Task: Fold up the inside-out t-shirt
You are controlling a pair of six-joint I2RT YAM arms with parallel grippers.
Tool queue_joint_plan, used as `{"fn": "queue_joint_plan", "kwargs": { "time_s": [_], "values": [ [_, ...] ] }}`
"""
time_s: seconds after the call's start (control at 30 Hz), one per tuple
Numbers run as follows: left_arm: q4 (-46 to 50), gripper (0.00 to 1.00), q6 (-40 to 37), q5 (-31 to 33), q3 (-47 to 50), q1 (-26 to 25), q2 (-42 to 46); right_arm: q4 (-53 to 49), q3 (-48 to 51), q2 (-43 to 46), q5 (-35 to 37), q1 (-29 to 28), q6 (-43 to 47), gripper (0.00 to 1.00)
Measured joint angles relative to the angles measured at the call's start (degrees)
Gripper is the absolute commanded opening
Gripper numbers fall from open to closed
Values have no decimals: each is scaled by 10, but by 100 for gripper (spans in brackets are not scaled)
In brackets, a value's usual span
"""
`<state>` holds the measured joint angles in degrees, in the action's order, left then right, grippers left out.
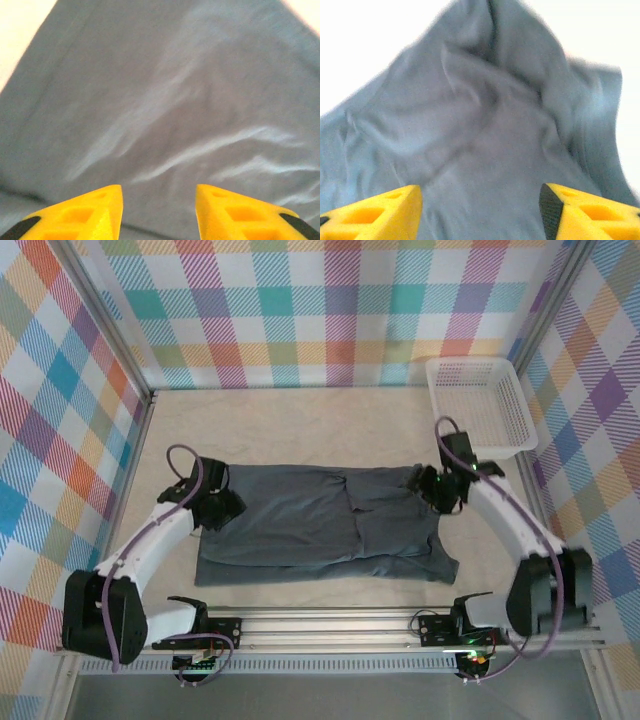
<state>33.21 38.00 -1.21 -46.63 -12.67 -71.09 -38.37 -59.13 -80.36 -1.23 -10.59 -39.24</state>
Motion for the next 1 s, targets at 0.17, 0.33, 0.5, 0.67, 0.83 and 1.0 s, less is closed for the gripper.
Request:
{"fn": "queue_joint_plan", "kwargs": {
  "time_s": [0.17,0.33,0.5,0.67,0.83,1.0],
  "values": [
    [-28,46,-15,-5,-17,-10,-21,34,-102,-172,50,0,71,73],
    [-33,46,-16,-3,-10,-15,-19,39,-141,-263,40,0,98,47],
    [-28,46,-16,7,4,-15,-15,36,-144,-268,3,0,88,53],
    [-28,46,-16,9,10,-15,-15,49,-98,-208,-31,-3,75,66],
    [-27,46,-17,9,10,-15,-27,61,-90,-220,-65,-4,85,53],
    [-25,46,-18,13,10,-15,-33,58,-92,-231,-88,-4,78,7]
  ]
}}
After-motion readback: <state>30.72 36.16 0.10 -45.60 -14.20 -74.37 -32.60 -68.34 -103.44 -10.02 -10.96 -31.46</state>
